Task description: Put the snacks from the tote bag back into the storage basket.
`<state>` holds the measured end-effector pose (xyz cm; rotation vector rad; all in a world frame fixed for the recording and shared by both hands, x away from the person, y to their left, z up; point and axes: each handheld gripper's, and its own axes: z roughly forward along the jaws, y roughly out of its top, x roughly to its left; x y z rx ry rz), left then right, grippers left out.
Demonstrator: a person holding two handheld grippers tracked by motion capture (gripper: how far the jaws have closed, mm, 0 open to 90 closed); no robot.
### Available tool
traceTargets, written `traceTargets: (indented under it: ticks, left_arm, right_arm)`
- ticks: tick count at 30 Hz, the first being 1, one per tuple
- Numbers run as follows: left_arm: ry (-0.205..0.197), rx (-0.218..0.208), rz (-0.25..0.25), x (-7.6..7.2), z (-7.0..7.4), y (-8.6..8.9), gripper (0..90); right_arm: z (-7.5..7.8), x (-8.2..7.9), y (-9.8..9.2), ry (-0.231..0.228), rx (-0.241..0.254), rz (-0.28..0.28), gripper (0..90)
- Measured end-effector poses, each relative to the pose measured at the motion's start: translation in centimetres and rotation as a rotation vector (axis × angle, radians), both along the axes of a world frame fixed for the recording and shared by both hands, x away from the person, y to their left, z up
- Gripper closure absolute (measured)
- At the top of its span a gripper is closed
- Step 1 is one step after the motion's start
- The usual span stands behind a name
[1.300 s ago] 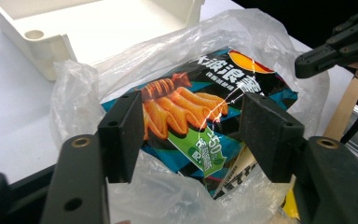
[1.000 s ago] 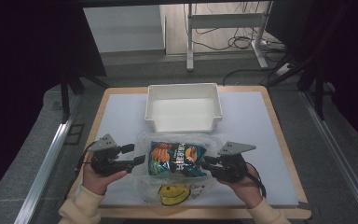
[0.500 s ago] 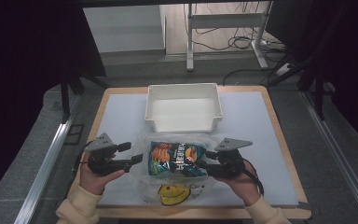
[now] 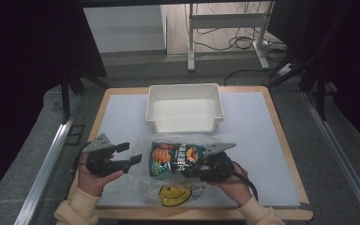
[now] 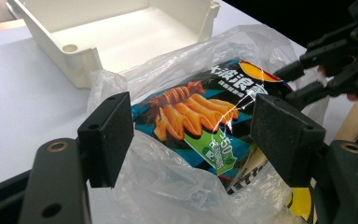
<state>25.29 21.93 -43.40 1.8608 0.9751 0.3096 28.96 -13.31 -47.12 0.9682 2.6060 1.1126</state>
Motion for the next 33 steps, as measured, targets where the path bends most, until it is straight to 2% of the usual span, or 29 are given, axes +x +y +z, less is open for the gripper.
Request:
traceTargets:
  ticks: [3,6,8,12,18,24,33]
  left_arm:
    - [0.002,0.003,-0.002,0.0,-0.1,-0.1,30.3]
    - [0.003,0.004,-0.002,0.1,-0.1,0.0,30.3]
    - [0.003,0.005,-0.001,0.0,-0.1,0.0,30.3]
    - [0.003,0.006,-0.003,0.1,-0.2,-0.1,30.2]
    - [0.008,0.01,-0.006,0.1,-0.3,-0.3,30.1]
    - [0.013,0.019,-0.012,0.1,-0.5,-0.6,29.9]
    - [0.025,0.037,-0.025,0.2,-0.9,-1.2,29.8]
  right_arm:
    - [-0.7,-0.2,0.2,0.013,-0.032,0.018,59.2]
    - [-1.1,-0.2,0.3,0.019,-0.057,0.019,71.8]
    - [-1.3,-0.1,0.3,0.015,-0.057,0.025,80.4]
    - [-0.8,-0.3,0.3,-0.02,-0.042,0.033,87.1]
    - [-0.1,-0.1,0.1,-0.041,0.004,0.024,88.4]
    - [0.9,0.0,-0.2,-0.039,0.08,0.013,88.6]
    - [1.8,0.1,-0.3,-0.042,0.14,0.046,88.6]
